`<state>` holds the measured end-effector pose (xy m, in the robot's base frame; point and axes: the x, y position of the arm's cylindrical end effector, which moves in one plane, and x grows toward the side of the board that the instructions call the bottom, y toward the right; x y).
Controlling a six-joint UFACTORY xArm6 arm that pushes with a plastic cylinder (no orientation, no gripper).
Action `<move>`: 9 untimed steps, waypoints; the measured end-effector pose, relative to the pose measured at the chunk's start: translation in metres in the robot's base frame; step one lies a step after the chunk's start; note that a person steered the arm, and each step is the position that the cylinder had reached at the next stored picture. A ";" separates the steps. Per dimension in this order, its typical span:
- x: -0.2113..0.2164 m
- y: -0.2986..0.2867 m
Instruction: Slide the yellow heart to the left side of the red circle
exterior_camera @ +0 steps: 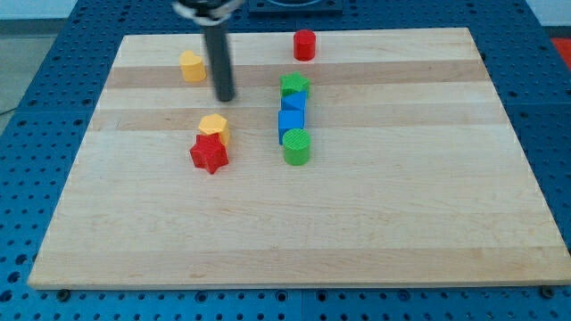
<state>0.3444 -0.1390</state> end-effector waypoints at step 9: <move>-0.139 0.063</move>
<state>0.2050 -0.0759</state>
